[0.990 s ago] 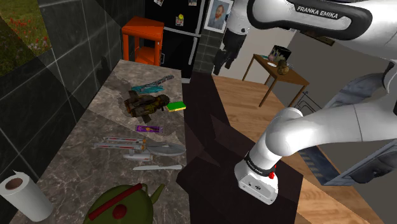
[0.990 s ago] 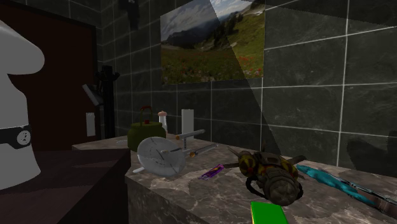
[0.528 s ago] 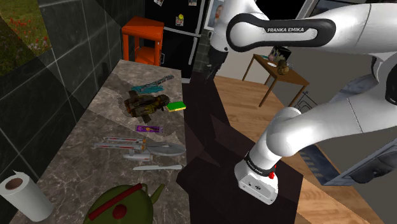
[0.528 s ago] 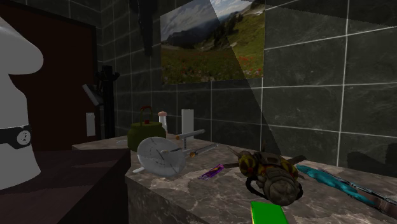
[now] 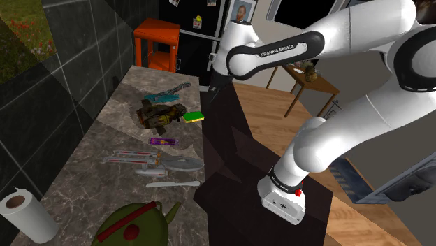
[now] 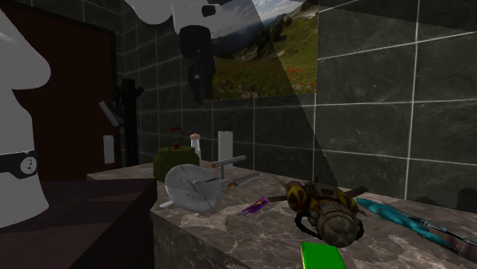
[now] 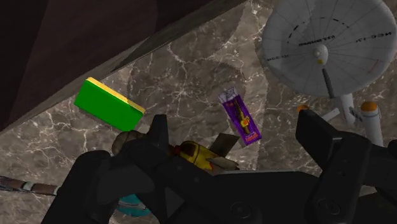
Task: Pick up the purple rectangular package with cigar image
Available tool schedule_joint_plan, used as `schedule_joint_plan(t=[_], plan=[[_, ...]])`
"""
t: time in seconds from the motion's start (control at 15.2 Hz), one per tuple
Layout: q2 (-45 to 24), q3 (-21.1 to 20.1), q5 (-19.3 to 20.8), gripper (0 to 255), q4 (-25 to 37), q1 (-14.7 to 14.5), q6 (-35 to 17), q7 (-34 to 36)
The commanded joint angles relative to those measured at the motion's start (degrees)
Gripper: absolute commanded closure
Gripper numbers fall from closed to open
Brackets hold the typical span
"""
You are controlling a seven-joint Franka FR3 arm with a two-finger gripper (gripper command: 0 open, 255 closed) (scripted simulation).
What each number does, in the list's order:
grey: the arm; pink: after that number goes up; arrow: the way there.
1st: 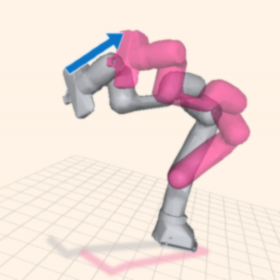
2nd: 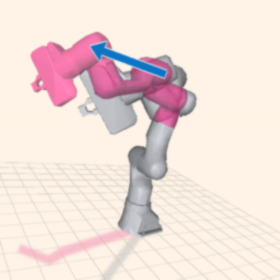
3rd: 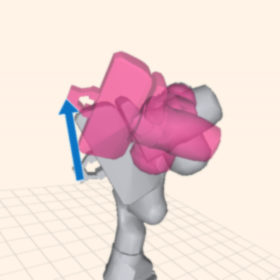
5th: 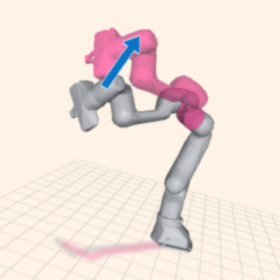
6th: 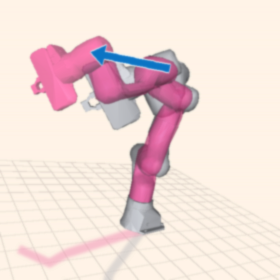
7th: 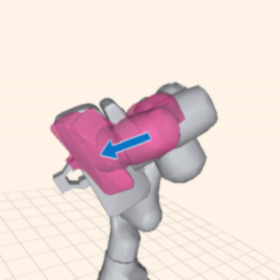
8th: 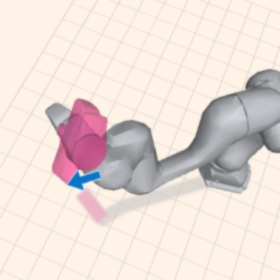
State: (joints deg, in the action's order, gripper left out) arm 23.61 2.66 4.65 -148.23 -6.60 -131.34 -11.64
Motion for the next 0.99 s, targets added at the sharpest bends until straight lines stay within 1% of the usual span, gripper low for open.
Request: schedule_joint_plan(t=[0.0,0.33,0.59,0.92], plan=[[-4.57,0.5,-0.21,0,-0.2,-0.73,-5.33,-2.12],[-15.93,1.23,-1.79,0,1.57,-2.58,-15.89,-7.81],[-25.41,1.03,-4.26,0,4.47,-3.74,-23.15,-13.17],[-37.18,-1.17,-7.72,0,9.78,-3.62,-30.39,-20.18]])
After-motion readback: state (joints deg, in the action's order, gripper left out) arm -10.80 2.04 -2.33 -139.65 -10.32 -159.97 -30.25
